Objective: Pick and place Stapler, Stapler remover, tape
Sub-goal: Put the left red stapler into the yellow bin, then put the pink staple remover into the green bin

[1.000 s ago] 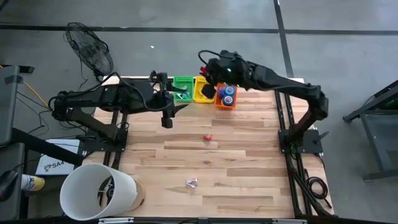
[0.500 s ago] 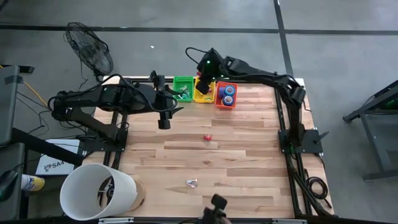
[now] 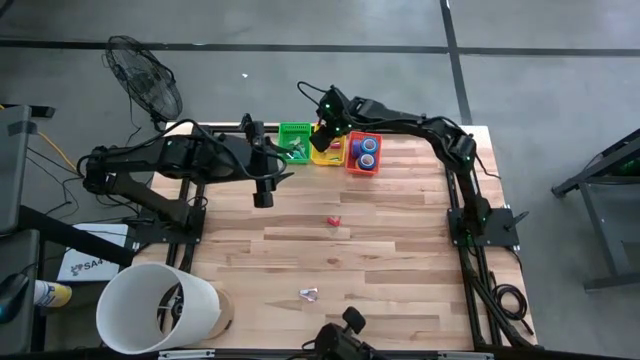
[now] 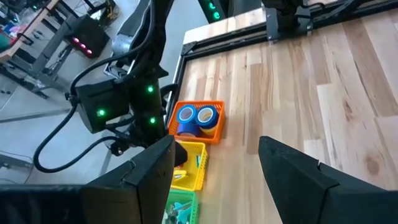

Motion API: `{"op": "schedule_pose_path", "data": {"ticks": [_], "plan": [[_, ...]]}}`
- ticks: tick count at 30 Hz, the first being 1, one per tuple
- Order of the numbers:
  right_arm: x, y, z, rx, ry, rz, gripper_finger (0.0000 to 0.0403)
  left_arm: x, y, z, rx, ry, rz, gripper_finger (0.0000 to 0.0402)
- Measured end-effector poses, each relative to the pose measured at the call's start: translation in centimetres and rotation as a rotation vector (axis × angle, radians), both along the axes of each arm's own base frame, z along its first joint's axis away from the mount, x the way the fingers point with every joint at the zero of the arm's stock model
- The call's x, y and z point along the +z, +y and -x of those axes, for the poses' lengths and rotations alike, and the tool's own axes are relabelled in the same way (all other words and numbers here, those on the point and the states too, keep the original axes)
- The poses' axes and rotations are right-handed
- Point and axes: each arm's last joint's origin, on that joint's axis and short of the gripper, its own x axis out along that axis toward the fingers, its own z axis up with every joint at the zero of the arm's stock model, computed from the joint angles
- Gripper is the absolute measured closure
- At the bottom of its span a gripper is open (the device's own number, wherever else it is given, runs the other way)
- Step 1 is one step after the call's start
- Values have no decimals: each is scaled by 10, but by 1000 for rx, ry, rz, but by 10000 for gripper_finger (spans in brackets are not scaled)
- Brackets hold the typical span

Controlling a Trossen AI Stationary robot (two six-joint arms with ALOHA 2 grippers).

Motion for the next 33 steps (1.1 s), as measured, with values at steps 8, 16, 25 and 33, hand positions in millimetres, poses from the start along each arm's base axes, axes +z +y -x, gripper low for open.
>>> {"op": "schedule_pose_path", "data": {"ticks": [8,16,25,33], "plan": [[-3,1,3,-17,32,-30,309,-1,0,1,-1,14,4,174],[-4,4,3,27,9,-93,213,-2,-1,1,-27,27,20,174],[27,18,18,65,44,-85,143,-11,-3,1,-70,114,61,174],[86,54,50,90,143,39,143,-39,-8,-20,-173,314,107,174]]}}
